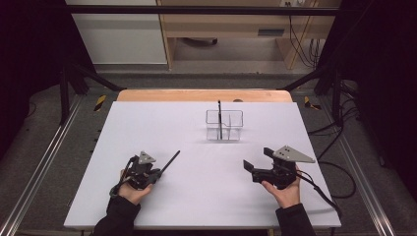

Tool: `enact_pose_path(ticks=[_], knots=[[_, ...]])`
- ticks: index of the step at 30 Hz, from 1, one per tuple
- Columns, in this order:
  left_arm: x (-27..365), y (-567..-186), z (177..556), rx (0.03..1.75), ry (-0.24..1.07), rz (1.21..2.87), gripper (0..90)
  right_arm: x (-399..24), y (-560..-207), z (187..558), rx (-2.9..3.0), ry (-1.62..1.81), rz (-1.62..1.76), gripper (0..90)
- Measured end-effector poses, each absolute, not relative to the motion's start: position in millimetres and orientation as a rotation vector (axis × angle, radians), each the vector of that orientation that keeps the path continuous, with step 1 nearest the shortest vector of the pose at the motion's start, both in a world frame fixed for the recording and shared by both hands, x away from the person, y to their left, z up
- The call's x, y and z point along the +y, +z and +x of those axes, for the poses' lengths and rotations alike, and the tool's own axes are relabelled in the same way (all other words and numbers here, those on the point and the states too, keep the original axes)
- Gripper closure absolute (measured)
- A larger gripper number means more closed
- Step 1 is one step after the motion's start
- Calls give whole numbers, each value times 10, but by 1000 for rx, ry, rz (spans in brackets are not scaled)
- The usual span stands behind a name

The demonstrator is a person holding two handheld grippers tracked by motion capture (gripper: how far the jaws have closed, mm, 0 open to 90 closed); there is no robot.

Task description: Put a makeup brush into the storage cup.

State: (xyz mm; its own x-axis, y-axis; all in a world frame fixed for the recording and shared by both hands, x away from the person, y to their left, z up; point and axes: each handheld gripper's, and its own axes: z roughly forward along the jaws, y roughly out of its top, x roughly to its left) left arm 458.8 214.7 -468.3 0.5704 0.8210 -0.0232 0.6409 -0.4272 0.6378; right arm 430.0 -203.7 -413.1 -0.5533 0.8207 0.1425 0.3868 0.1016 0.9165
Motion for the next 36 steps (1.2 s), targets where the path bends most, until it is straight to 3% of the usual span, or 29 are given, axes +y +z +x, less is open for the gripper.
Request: enact_pose_path(ticks=[3,11,17,25,36], knots=[[2152,-4664,4593,1151,365,2214,803,-2038,-4130,4300,1980,1447,1177,107],[2142,-4475,4653,1128,359,2222,576,-2049,-4107,4307,1980,1444,1177,107],[2073,-4406,4781,1105,336,2284,481,-2066,-4061,4300,1981,1453,1172,108],[1938,-4434,4947,1094,312,2390,463,-2072,-4052,4305,2002,1432,1168,108],[1876,-4531,4991,1076,288,2490,590,-2049,-4075,4317,2028,1424,1168,108]])
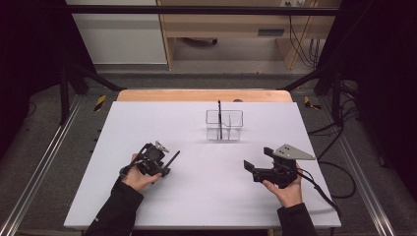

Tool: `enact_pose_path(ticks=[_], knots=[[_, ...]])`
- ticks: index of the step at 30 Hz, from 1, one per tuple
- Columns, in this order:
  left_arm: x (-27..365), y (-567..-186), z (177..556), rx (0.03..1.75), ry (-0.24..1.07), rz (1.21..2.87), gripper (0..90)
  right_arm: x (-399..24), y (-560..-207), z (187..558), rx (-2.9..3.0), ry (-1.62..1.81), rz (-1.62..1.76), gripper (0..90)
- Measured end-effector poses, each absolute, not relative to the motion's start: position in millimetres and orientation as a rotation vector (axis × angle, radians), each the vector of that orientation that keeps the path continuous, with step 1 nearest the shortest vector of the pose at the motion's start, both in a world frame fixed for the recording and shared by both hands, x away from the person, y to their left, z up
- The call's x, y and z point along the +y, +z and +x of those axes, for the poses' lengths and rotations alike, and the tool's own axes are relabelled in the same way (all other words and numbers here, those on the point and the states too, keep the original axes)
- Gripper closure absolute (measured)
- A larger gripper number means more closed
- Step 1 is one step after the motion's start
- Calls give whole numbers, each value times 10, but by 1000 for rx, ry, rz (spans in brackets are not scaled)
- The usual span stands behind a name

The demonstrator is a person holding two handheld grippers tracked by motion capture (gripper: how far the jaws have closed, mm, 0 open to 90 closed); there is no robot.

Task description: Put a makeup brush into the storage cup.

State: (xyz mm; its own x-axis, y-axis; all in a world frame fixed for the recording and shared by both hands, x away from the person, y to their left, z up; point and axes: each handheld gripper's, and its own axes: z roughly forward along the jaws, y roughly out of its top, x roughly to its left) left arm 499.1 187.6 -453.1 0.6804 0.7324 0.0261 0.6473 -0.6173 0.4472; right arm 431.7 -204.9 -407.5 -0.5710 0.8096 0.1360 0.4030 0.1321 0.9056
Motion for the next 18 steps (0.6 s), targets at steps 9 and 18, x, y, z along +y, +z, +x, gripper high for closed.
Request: enact_pose_path(ticks=[9,18], knots=[[1862,-4531,4960,1080,280,2491,664,-2038,-4089,4323,2049,1411,1173,108],[1854,-4528,4946,1075,272,2498,729,-2039,-4090,4324,2052,1404,1170,100]])
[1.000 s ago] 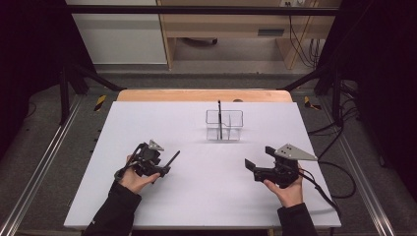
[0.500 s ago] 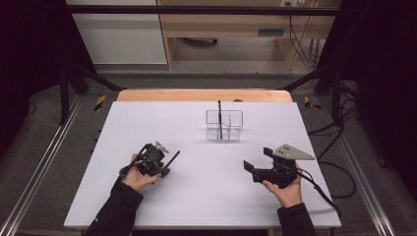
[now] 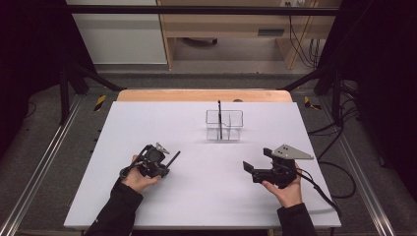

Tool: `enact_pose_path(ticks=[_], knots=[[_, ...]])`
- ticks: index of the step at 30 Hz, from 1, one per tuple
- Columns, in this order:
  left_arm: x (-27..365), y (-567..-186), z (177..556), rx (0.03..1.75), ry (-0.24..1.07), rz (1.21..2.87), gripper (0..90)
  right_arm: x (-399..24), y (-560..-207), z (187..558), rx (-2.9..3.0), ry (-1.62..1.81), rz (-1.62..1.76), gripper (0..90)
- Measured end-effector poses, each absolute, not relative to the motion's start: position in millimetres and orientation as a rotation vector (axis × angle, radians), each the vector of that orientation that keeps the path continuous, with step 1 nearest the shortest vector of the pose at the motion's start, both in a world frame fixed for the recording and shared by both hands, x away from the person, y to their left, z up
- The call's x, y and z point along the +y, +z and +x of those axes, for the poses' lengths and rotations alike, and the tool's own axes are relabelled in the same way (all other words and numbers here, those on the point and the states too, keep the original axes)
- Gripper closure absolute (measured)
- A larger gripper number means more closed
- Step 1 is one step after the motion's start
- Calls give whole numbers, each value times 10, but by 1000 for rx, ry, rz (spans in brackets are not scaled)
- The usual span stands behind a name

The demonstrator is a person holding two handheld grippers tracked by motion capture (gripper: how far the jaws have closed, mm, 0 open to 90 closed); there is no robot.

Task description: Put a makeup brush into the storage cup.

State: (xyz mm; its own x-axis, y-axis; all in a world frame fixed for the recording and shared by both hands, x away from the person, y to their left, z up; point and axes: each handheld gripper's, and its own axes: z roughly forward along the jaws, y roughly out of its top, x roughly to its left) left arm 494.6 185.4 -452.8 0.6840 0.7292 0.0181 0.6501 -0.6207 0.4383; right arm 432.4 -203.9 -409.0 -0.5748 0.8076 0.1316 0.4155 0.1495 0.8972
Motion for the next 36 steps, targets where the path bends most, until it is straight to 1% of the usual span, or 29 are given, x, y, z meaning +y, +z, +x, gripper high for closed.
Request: enact_pose_path(ticks=[8,26,36], knots=[[1845,-4528,4931,1067,263,2501,825,-2043,-4085,4321,2053,1404,1166,91],[1847,-4517,4902,1006,287,2509,830,-2024,-4091,4314,2068,1380,1162,71],[1813,-4320,4771,900,294,2450,830,-2021,-4061,4294,2069,1376,1149,71]])
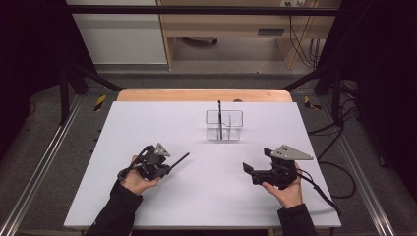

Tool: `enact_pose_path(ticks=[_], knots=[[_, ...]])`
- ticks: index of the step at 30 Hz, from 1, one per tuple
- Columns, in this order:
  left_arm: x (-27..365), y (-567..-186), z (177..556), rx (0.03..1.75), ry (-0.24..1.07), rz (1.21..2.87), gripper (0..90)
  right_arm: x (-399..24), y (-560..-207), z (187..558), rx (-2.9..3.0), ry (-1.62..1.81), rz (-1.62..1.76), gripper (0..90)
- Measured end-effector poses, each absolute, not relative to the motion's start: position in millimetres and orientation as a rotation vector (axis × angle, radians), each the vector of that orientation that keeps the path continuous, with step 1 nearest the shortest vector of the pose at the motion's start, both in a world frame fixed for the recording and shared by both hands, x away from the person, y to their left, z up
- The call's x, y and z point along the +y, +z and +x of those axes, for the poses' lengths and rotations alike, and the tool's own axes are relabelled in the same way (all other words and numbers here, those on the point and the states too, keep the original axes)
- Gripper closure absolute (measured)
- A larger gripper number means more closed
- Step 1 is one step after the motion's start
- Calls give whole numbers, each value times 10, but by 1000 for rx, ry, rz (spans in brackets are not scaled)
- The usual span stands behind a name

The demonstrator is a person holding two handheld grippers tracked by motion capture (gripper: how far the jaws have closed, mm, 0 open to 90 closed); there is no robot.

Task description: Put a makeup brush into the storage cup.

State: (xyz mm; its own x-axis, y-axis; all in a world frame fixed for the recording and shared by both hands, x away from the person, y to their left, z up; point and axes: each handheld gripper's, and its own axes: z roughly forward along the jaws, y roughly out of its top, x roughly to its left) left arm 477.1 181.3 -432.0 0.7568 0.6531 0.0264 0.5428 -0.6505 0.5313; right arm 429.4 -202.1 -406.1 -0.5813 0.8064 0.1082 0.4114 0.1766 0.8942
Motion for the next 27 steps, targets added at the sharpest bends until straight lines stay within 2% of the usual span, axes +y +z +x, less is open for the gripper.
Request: enact_pose_path(ticks=[27], knots=[[1586,-4007,4447,662,272,2398,830,-1900,-4011,4245,2120,1301,1077,66]])
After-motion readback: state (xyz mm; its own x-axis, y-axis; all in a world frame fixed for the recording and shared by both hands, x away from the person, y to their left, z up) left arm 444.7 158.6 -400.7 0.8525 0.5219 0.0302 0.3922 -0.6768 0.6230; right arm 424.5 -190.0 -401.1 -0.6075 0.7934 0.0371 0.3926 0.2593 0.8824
